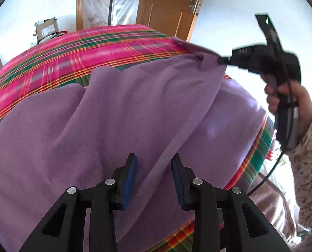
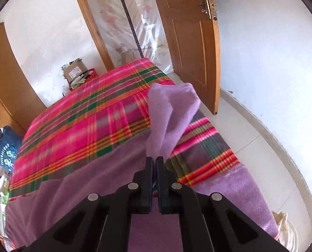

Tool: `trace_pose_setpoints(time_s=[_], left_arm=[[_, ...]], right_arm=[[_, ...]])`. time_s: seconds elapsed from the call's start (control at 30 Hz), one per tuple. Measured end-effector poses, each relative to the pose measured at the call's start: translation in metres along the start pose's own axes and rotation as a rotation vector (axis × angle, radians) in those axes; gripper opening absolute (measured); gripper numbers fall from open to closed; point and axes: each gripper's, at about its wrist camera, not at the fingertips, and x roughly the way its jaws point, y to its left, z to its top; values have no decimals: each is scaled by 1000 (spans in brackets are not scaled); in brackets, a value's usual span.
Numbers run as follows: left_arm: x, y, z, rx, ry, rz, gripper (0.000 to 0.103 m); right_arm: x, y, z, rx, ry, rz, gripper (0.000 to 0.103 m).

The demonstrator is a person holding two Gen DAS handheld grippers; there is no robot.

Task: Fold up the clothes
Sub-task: 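Grasp the purple fabric corner with the right gripper and lift it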

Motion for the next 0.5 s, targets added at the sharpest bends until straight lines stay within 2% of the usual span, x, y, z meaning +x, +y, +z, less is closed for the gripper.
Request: trace_pose_setpoints(time_s=[0.23, 0.4, 0.5], left_arm=[[5, 0, 0, -14, 5, -9, 33], [3, 1, 1, -34, 5, -19, 33], [4, 0, 2, -35, 6, -16, 33]], right_arm=[[18, -10, -13, -24, 42, -52, 4], [29, -6, -10, -77, 56, -82, 8], [33, -2, -5, -121, 44, -108, 18]])
